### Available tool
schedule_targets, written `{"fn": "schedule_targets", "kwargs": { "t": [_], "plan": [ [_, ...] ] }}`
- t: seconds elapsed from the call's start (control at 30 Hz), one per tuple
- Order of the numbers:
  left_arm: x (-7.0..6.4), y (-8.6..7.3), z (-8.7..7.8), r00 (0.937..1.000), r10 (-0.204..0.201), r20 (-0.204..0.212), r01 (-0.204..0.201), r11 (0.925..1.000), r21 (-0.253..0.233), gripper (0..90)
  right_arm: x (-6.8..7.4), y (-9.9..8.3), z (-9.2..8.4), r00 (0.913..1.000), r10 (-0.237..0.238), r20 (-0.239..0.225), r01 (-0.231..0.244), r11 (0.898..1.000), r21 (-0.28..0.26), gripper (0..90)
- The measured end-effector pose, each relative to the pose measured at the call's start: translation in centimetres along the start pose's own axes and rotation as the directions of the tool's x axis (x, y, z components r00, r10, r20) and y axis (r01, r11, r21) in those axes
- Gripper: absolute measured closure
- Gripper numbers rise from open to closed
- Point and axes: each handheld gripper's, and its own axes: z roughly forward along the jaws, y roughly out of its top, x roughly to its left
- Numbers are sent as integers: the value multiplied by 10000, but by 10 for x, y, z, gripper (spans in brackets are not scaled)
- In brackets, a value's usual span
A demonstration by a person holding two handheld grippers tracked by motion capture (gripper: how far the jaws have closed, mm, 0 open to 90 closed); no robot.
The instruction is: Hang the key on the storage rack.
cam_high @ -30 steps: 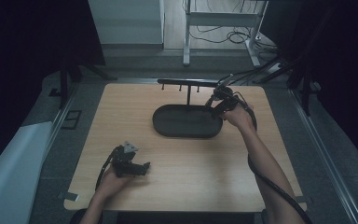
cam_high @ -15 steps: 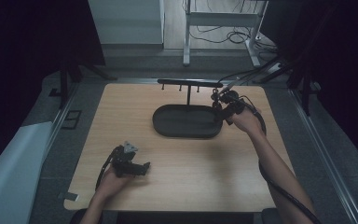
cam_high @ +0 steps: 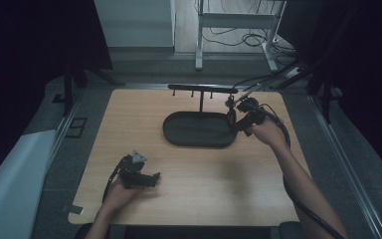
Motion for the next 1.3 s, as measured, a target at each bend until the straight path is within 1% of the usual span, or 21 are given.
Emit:
{"fn": "schedule_targets", "kwargs": {
  "t": [0.3,0.4,0.5,0.67,0.77,0.93,1.03,1.2,1.3],
  "plan": [
    [0,0,1,10000,-13,-1,13,10000,-2,0,-2,-16,-6,10000,-43,-36,43,10000,-23,125],
    [0,0,1,10000,-40,-6,40,10000,-32,0,-3,-24,-11,10000,36,-33,-36,9999,-105,121],
    [0,0,1,10000,-8,-10,8,10000,-20,0,-6,-34,-15,10000,35,-37,-35,9999,-162,111],
    [0,0,0,10000,-70,-38,70,10000,-14,0,-10,-54,-20,9999,124,-28,-125,9996,-271,105],
    [0,0,0,9999,-95,-62,95,10000,-17,0,-12,-66,-20,9997,229,-13,-229,9993,-294,99],
    [0,0,0,9999,-141,-67,141,9999,-19,0,-12,-83,-20,9998,197,79,-194,9992,-348,84],
    [0,0,0,9999,-97,-76,97,10000,7,0,-11,-92,-19,9998,205,63,-202,9987,-463,63],
    [0,-1,-1,9999,-129,-81,129,9999,3,0,-6,-107,-15,9995,262,189,-249,9974,-674,16],
    [0,-1,-1,9999,-132,-82,132,9999,7,0,-4,-118,-10,9991,399,146,-385,9956,-854,9]
  ]
}}
